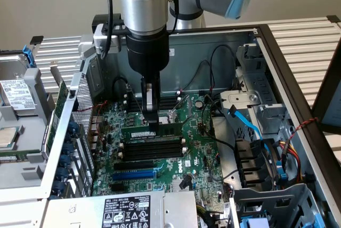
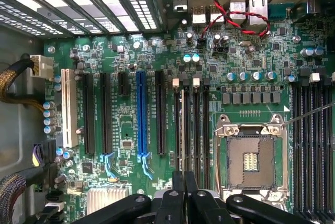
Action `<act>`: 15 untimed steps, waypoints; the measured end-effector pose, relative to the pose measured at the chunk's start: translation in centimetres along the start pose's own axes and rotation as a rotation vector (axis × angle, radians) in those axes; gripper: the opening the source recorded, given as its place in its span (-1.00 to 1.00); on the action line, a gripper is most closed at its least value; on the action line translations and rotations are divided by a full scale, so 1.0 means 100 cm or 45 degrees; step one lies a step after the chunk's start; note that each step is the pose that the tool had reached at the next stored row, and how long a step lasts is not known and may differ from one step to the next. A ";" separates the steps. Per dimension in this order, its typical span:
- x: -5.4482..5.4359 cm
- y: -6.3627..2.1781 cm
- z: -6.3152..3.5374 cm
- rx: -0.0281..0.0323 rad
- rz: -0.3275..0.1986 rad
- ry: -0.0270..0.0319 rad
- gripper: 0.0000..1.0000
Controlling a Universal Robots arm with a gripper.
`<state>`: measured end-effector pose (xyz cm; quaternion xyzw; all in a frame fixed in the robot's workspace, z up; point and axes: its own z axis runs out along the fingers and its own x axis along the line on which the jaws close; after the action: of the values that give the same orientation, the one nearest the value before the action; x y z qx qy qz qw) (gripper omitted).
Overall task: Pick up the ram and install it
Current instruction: 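Insert the ram into the slot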
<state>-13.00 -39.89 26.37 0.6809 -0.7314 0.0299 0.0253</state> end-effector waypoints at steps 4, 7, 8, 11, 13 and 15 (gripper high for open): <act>0.004 -0.0003 0.0057 -0.0006 0.004 -0.0037 -0.76; 0.005 -0.0030 0.0076 -0.0085 0.013 -0.0038 -0.76; 0.005 -0.0030 0.0076 -0.0085 0.013 -0.0038 -0.76; 0.005 -0.0030 0.0094 -0.0085 0.014 -0.0038 -0.76; 0.005 -0.0030 0.0101 -0.0087 0.015 -0.0036 -0.76; 0.005 -0.0030 0.0102 -0.0087 0.015 -0.0037 -0.76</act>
<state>-12.74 -40.47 25.40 0.6766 -0.7354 0.0266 0.0264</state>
